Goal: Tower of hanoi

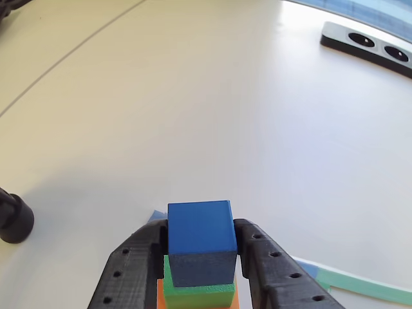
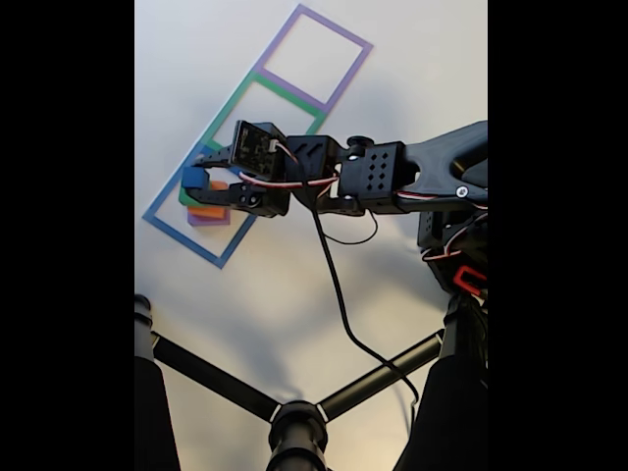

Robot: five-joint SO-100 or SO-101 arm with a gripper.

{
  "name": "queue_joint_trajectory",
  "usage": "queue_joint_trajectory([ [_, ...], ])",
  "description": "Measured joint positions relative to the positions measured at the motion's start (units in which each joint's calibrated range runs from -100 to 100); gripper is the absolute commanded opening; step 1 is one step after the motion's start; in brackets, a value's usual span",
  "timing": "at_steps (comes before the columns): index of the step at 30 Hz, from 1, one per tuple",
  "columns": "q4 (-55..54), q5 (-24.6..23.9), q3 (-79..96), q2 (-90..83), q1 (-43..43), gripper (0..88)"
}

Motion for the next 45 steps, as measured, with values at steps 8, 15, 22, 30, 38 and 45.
queue_joint_trajectory([
  [8, -2.71, 0.00, 0.00, 1.85, 0.00, 1.3],
  [15, -4.07, 0.00, 0.00, 4.62, 0.00, 1.3],
  [22, -6.22, 0.00, -0.09, 6.47, 0.00, 2.8],
  [30, -8.37, 0.00, -0.09, 7.82, 0.30, 3.9],
  [38, -9.33, 0.00, 1.63, 7.82, 0.30, 7.1],
  [45, -10.85, 0.00, 2.41, 7.82, 0.30, 13.7],
])
